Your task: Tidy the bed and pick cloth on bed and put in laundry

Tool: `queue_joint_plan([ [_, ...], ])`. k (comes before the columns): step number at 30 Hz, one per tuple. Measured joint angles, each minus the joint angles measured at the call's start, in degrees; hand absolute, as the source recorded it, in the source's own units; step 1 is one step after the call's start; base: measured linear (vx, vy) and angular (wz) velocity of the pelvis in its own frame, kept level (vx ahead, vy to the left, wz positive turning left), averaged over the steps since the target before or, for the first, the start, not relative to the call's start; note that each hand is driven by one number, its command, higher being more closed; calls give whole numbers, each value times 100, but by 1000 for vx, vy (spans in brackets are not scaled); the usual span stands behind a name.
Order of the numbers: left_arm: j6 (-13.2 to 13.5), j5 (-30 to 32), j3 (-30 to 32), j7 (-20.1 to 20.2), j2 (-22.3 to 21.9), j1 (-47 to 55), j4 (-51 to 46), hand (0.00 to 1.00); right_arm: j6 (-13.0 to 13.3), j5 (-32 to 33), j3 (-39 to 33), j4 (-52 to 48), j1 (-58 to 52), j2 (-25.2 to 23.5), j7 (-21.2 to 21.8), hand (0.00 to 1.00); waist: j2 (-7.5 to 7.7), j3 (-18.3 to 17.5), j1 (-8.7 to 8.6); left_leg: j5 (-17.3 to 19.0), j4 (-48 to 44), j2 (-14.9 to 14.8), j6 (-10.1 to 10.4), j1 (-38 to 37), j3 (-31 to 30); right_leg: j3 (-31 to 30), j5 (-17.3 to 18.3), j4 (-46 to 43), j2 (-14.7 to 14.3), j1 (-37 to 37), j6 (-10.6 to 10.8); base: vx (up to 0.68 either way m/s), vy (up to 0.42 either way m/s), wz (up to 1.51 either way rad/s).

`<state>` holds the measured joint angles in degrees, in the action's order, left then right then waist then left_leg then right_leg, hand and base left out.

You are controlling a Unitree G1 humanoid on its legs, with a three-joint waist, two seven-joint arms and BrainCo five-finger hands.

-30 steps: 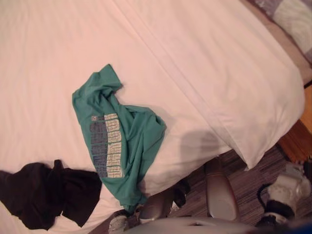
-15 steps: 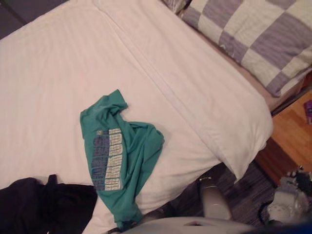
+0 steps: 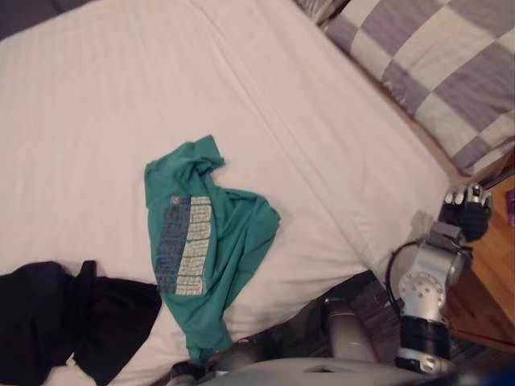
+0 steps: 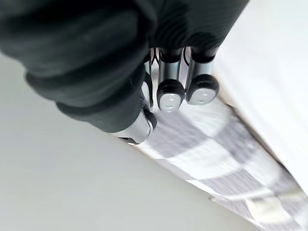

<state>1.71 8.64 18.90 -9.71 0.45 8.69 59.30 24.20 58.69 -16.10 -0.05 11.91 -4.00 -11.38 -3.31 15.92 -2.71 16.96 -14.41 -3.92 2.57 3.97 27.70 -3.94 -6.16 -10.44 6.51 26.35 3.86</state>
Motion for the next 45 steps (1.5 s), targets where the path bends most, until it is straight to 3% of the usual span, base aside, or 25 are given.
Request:
queue_joint_plan([
  [4,26,6,-20,62,-5,-216,-2,0,-2,168,-160,977,176,-7,5,100,-162,454,25,35,-185,45,-29,411,-34,-19,-50,-94,87,360,61,-45,4,10],
  [8,23,2,185,85,-15,-332,26,0,-41,173,-567,1944,160,80,149,100,-186,606,-56,19,-158,100,-54,548,-13,-69,-59,-178,107,577,79,23,11,0],
  [10,58,-2,207,104,-61,-379,25,0,-243,176,-860,2763,135,172,142,100,-198,633,-77,13,-92,111,-58,516,-6,-71,-55,-176,96,577,83,50,20,-4],
  [14,82,-14,212,109,-28,-640,55,0,-998,118,-1100,4322,-558,165,212,100,-189,669,-94,-18,43,138,-57,397,68,-144,-42,-167,54,561,82,45,10,-11],
  [18,-11,-68,216,109,0,-648,68,0,-1431,-460,-1165,4662,-1305,215,240,100,-128,694,-98,-13,50,106,-48,74,37,-80,84,-271,43,258,34,17,-2,1],
  [19,-25,-76,221,110,29,-644,64,0,-1508,-687,-1153,4737,-1518,236,255,0,-61,703,-104,5,36,87,-25,-43,-12,0,224,-439,53,159,0,-24,-50,21],
  [20,-25,-84,242,110,48,-644,59,0,-1531,-800,-1144,4771,-1608,231,266,0,-9,718,-105,28,34,79,-13,-101,-24,33,315,-553,49,119,-39,-57,-93,25],
  [22,-13,-126,539,108,118,-569,50,0,-1651,-1303,-1022,4952,-1781,192,316,0,281,584,-83,68,-15,-51,-41,-157,-34,80,594,-795,-5,98,-49,-55,-129,6],
  [23,-2,-128,664,103,114,-568,46,0,-1686,-1435,-972,4947,-1791,167,323,0,321,573,-69,69,-54,-116,-46,-168,-26,67,719,-1326,-34,221,-199,94,-134,17],
  [24,-3,-121,762,100,157,-552,47,0,-1738,-1879,-765,4966,-1851,162,330,0,428,518,-101,72,-132,-163,-37,-228,-174,86,1271,-2494,-21,314,-243,202,-151,32],
  [25,-4,-123,773,93,213,-539,35,0,-1778,-2204,-569,5047,-1985,177,338,0,595,394,-96,137,-263,-169,68,-261,-248,116,1686,-2710,-23,151,-139,191,-173,33],
  [26,-11,-122,777,91,235,-567,24,0,-1821,-2413,-433,5105,-1985,173,341,0,653,343,-32,184,-341,-184,138,-272,-280,141,1852,-2506,12,8,-143,116,-177,1],
  [27,-31,-117,781,88,205,-573,41,0,-1891,-2693,-265,5161,-1932,211,378,0,590,274,86,203,-394,-291,166,-264,-310,211,1960,-2185,-80,-158,-161,51,-150,-4],
  [28,-35,-113,775,95,141,-562,46,0,-1949,-3219,-23,5161,-1825,399,450,0,439,49,92,96,-345,-475,206,-165,-351,419,1736,-1744,-249,-293,-224,49,-152,4],
  [31,-31,9,548,112,137,-499,44,0,-2016,-4126,415,5159,-1704,501,513,0,367,-272,238,-159,-256,-654,231,-140,-609,660,1462,-1095,-408,-676,-297,28,-108,25],
  [35,-33,378,277,339,152,-424,48,0,-2094,-5106,1115,5192,-1468,507,645,0,323,-486,393,-481,-162,-671,208,-257,-792,823,1009,-138,-435,-1371,-277,-9,-22,27],
  [38,-49,584,23,415,203,-403,41,0,-2112,-5346,1535,5323,-1342,409,704,0,312,-571,493,-491,-279,-636,205,-283,-908,899,885,58,-385,-1593,-262,-62,22,16],
  [42,-60,795,-330,436,294,-458,18,0,-2136,-5552,1742,5445,-1267,354,734,0,332,-587,548,-470,-780,-695,198,-127,-751,1007,983,20,-196,-1674,-219,-139,53,20],
  [45,-135,881,-710,283,401,-529,64,0,-2146,-5782,1687,5509,-1203,379,731,0,253,-619,495,20,-934,-811,53,-70,-793,1148,971,-62,-169,-1661,-186,-129,143,13],
])
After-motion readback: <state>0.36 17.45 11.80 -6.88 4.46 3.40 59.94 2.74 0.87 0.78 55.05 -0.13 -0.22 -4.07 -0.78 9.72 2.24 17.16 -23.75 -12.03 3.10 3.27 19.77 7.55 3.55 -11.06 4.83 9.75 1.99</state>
